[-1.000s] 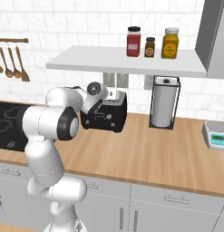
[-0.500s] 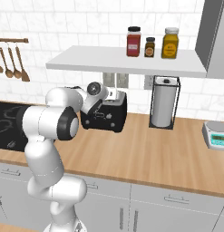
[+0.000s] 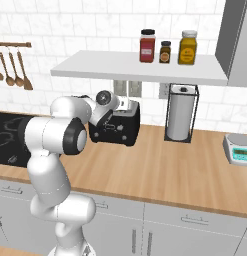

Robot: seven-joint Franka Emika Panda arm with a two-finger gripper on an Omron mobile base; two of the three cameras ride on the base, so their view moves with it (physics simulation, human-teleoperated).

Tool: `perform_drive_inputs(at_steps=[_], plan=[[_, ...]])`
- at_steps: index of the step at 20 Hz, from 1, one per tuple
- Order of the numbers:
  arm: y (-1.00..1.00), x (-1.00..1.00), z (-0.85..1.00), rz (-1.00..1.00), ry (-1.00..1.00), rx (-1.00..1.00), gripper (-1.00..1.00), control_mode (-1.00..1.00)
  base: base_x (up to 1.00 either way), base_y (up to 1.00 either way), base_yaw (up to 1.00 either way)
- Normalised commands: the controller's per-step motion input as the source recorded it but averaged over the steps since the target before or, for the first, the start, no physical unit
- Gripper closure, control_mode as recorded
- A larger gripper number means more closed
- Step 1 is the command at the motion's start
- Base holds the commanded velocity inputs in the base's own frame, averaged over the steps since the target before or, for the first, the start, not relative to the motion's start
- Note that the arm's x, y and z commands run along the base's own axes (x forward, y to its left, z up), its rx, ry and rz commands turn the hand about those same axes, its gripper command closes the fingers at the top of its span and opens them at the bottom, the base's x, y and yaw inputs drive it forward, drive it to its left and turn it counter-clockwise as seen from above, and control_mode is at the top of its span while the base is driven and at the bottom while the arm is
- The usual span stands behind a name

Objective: Start the toaster. Once the lever pops up, take the bread to the plate on the dining counter.

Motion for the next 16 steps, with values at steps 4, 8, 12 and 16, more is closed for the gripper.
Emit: perform_drive_inputs(at_steps=[4, 8, 12, 16], plan=[[0.00, 0.00, 0.00, 0.00, 0.00, 0.00, -1.00, -1.00, 0.00, 0.00, 0.00], [0.00, 0.00, 0.00, 0.00, 0.00, 0.00, -1.00, -1.00, 0.00, 0.00, 0.00], [0.00, 0.00, 0.00, 0.00, 0.00, 0.00, -1.00, -1.00, 0.00, 0.00, 0.00], [0.00, 0.00, 0.00, 0.00, 0.00, 0.00, -1.00, -1.00, 0.00, 0.00, 0.00]])
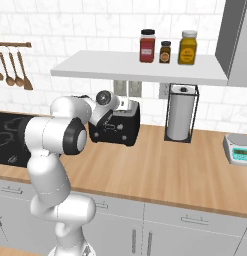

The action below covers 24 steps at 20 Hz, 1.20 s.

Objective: Start the toaster. Once the lever pops up, take the bread to the plate on the dining counter.

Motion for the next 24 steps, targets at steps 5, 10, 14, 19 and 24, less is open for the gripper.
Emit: perform_drive_inputs(at_steps=[5, 10, 14, 19, 24], plan=[[0.00, 0.00, 0.00, 0.00, 0.00, 0.00, -1.00, -1.00, 0.00, 0.00, 0.00], [0.00, 0.00, 0.00, 0.00, 0.00, 0.00, -1.00, -1.00, 0.00, 0.00, 0.00], [0.00, 0.00, 0.00, 0.00, 0.00, 0.00, -1.00, -1.00, 0.00, 0.00, 0.00], [0.00, 0.00, 0.00, 0.00, 0.00, 0.00, -1.00, -1.00, 0.00, 0.00, 0.00], [0.00, 0.00, 0.00, 0.00, 0.00, 0.00, -1.00, -1.00, 0.00, 0.00, 0.00]])
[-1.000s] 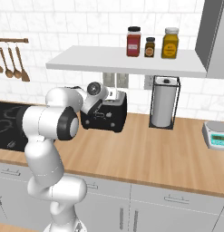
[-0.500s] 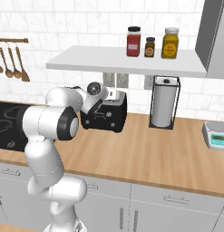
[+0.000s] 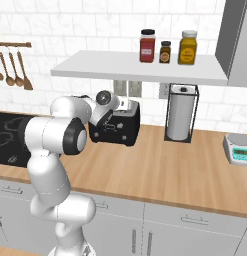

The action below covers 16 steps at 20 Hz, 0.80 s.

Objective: Start the toaster. Once the lever pops up, take the bread to the plate on the dining counter.

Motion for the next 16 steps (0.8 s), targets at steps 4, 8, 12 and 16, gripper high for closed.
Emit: perform_drive_inputs(at_steps=[4, 8, 12, 16], plan=[[0.00, 0.00, 0.00, 0.00, 0.00, 0.00, -1.00, -1.00, 0.00, 0.00, 0.00], [0.00, 0.00, 0.00, 0.00, 0.00, 0.00, -1.00, -1.00, 0.00, 0.00, 0.00], [0.00, 0.00, 0.00, 0.00, 0.00, 0.00, -1.00, -1.00, 0.00, 0.00, 0.00], [0.00, 0.00, 0.00, 0.00, 0.00, 0.00, -1.00, -1.00, 0.00, 0.00, 0.00]])
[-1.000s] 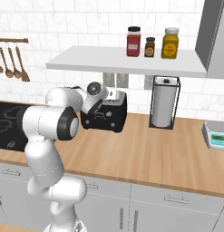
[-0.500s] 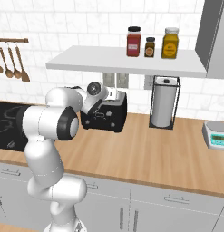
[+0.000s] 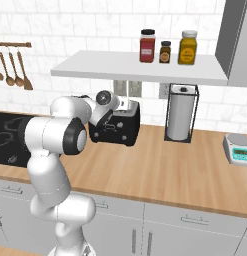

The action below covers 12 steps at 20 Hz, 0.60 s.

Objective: Start the toaster. Once the lever pops up, take the bread to the plate on the dining counter.

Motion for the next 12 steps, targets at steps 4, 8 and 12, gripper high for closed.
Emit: perform_drive_inputs(at_steps=[4, 8, 12], plan=[[0.00, 0.00, 0.00, 0.00, 0.00, 0.00, -1.00, -1.00, 0.00, 0.00, 0.00], [0.00, 0.00, 0.00, 0.00, 0.00, 0.00, -1.00, -1.00, 0.00, 0.00, 0.00], [0.00, 0.00, 0.00, 0.00, 0.00, 0.00, -1.00, -1.00, 0.00, 0.00, 0.00]])
